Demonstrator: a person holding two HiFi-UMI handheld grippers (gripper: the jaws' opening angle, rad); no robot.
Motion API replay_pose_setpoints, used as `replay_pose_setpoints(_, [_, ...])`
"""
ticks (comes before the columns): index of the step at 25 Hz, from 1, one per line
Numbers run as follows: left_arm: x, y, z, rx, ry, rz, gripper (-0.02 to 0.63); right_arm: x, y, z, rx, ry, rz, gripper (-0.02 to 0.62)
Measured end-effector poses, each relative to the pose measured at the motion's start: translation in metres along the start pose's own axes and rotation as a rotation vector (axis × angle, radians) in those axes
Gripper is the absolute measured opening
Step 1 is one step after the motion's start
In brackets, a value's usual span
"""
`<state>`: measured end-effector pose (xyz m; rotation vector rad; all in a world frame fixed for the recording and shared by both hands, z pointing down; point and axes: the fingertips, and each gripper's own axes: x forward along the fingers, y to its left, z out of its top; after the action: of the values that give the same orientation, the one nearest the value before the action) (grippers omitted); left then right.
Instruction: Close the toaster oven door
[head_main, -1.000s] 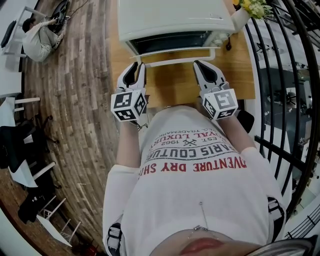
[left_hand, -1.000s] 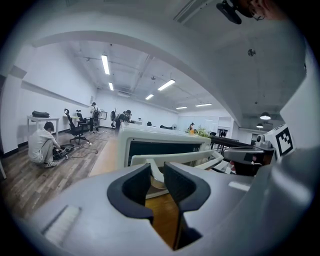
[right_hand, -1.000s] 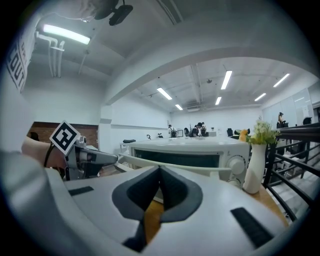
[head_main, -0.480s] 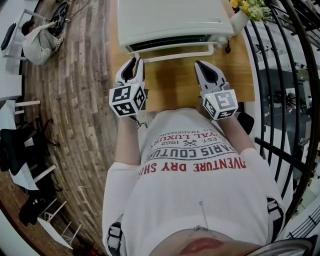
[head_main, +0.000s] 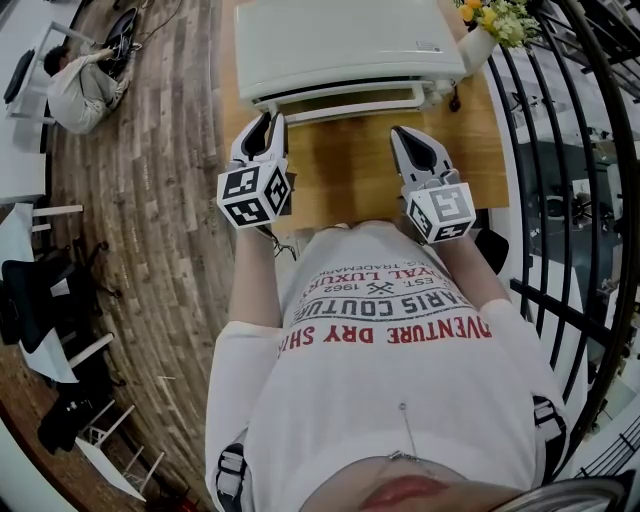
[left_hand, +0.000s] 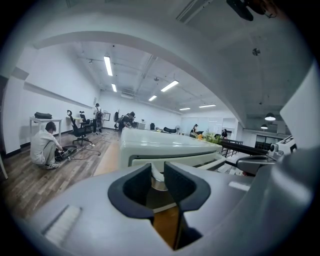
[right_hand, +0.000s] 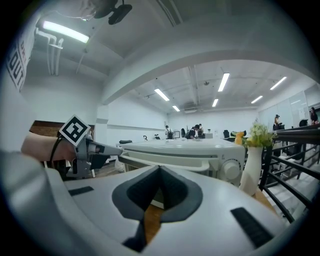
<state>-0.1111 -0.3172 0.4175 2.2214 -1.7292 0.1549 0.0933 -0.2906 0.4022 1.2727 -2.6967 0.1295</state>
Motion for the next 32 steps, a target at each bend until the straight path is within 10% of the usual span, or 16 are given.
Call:
replay_pose_setpoints(18, [0.010,0.012,0.011,-0.016,0.019,-0.027,0.092,-0.003,-0.001,0.008,-0.014,-0.002,-0.009,-0.014])
replay_pose_setpoints(32, [-0.038,-0.032,0.049,0.170,-0.118,-0.100,0.013,-0.005,0.006,0.019,-0.007,-0.039,0.006,-0.014])
